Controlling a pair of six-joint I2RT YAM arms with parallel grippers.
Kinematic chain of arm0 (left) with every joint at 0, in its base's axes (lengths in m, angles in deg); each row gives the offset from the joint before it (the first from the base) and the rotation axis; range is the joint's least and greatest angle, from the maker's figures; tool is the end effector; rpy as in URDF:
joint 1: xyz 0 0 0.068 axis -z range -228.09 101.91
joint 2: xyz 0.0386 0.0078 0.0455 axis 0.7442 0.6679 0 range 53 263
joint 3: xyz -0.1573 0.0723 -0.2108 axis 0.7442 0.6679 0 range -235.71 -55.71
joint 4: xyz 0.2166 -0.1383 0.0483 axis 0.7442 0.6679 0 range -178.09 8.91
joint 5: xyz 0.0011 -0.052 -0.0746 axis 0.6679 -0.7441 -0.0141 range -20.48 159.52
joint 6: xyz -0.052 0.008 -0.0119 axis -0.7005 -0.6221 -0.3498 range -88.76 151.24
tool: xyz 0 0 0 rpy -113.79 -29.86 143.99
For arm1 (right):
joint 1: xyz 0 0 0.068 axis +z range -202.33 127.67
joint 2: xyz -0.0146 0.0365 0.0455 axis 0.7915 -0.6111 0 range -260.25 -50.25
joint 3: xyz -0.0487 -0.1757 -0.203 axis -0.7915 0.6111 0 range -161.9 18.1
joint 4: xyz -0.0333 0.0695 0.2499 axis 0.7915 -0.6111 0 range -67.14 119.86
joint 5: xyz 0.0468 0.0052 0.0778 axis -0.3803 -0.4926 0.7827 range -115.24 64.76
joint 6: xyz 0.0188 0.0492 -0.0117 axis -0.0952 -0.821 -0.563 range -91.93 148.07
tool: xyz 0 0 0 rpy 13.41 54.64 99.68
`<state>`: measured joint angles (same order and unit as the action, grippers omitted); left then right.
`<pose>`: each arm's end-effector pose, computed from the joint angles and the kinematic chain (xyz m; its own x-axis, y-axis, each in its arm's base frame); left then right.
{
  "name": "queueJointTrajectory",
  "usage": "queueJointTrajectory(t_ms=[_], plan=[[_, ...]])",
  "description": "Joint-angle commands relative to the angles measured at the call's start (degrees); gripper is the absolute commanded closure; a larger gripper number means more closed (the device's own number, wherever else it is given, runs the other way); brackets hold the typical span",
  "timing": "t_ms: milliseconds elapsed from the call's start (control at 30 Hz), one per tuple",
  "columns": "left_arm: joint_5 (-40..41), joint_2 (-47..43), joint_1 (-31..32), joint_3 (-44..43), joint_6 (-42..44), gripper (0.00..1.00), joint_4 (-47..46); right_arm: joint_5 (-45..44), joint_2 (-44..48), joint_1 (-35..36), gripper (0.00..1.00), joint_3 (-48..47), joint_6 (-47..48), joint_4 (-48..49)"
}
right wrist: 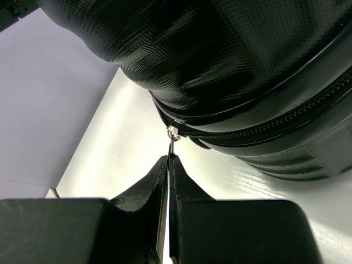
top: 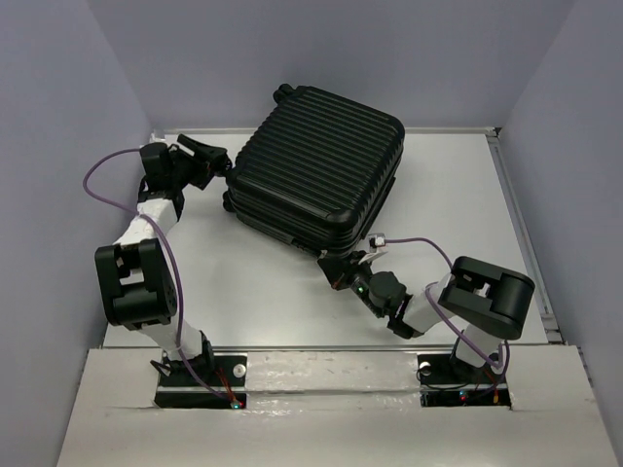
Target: Pack the luggage
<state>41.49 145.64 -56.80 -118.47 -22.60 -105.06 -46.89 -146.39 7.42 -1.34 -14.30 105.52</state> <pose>0.3755 0.0407 0.2835 -0.3880 -0.7805 -0.4902 0.0099 0.5283 -0.8490 0.1474 0.2267 0.1494 -0.4226 0.5187 -0.7432 -0.4497 0.5920 0.6689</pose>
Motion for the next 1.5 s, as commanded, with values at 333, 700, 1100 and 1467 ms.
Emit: queueJointTrajectory(t_ms=[333,700,1100,1467], plan=[[-1.59,-1.32,0.10,5.63,-4.51,0.36,-10.62,4.07,-0.46,1.78,0.93,-1.30,-0.17,5.03],[-3.69,-1.41,0.18,6.25,-4.78,0.15,-11.59,4.95,-0.10,1.78,0.93,-1.39,-0.52,4.41],[-4.40,-0.27,0.10,5.54,-6.53,0.67,-13.43,5.56,-0.01,1.78,0.93,-2.09,-0.08,3.18],[-5.53,-13.68,4.49,18.09,-4.52,0.94,-17.57,4.71,-4.65,4.23,0.93,-29.98,10.19,-33.35]])
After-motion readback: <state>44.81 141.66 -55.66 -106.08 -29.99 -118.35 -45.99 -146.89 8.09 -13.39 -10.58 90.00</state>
